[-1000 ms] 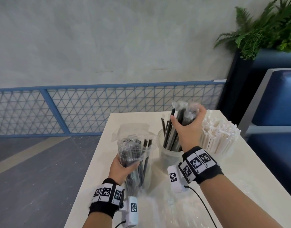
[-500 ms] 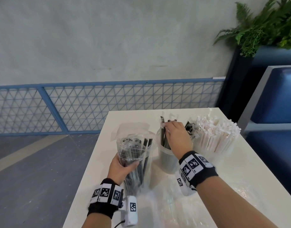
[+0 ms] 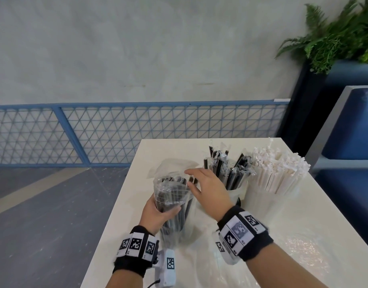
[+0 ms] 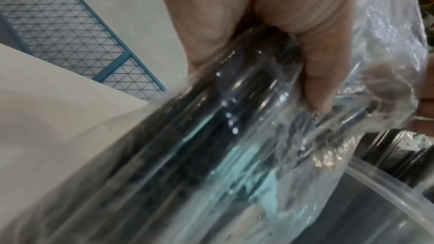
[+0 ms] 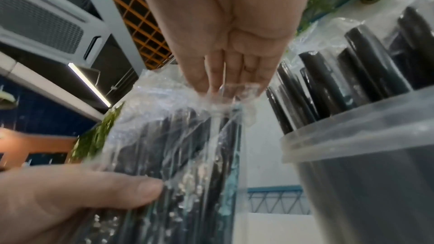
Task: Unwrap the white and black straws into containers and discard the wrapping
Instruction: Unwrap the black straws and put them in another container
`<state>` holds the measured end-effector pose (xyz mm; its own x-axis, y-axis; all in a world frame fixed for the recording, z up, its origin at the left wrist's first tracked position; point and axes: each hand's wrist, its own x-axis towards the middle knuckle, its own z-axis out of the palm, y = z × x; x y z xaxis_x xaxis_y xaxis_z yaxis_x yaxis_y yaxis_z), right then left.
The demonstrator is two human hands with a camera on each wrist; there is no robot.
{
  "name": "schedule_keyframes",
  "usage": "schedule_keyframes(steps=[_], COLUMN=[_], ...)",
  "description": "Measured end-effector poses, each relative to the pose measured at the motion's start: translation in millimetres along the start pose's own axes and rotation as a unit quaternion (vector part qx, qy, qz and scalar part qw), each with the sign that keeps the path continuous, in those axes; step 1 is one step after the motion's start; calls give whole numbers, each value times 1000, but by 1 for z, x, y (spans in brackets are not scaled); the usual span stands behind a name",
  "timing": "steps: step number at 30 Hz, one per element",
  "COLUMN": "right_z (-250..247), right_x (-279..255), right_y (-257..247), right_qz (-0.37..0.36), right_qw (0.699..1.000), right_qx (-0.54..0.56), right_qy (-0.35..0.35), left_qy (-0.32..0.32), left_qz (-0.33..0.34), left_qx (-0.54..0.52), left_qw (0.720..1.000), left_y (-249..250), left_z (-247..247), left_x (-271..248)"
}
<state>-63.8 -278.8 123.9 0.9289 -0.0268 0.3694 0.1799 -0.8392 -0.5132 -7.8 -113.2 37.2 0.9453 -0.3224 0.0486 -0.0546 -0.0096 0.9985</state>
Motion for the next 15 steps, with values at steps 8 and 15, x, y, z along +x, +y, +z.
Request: schedule_keyframes(steps=[8,15], right_z=[-1,29], right_x=[3,-12], right_y=[4,5], right_qz=[57,114], right_qw=[976,947], right_qx=[155,283], right_qy=[-140,-98], left_qy=[-31,-94], left_qz=[-14,-27], left_qx=[21,62], left_qw=[999,993], left_y=[2,4], left_z=[-3,-5], left_x=[-2,-4])
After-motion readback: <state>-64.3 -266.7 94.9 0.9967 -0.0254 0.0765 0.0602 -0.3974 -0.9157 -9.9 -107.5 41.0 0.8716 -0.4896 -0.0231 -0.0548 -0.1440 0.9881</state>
